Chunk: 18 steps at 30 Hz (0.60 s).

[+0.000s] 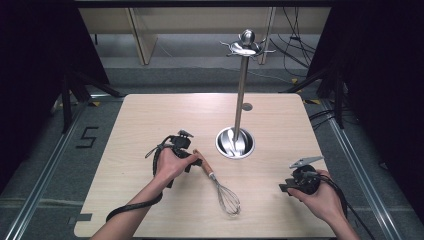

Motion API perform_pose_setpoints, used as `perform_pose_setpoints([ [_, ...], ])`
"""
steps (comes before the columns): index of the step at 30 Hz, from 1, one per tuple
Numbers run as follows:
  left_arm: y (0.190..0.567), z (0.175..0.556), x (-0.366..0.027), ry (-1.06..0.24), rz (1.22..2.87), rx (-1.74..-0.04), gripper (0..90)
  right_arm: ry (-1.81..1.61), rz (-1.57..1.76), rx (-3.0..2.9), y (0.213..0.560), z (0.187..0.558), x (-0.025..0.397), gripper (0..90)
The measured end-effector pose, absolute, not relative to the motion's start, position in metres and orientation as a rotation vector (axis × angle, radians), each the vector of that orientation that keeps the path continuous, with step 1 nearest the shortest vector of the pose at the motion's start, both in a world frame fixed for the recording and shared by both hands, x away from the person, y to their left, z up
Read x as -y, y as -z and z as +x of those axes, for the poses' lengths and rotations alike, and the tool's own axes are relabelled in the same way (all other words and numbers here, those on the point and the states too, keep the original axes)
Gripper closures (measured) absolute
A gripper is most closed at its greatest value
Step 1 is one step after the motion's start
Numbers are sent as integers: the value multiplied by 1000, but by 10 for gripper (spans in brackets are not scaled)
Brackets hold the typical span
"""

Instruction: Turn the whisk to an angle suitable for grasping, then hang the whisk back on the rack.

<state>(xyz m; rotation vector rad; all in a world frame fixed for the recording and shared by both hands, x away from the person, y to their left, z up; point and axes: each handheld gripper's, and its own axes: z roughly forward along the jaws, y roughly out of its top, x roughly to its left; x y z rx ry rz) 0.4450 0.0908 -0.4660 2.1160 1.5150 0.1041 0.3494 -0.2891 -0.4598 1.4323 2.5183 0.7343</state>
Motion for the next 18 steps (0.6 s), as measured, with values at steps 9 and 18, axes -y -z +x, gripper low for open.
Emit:
perform_pose_setpoints([
  [9,462,453,-82,-67,2088,-1537,312,-723,1389,-2524,458,346,291,636],
  [18,463,459,-70,-56,2109,-1546,296,-730,1398,-2533,461,349,291,623],
])
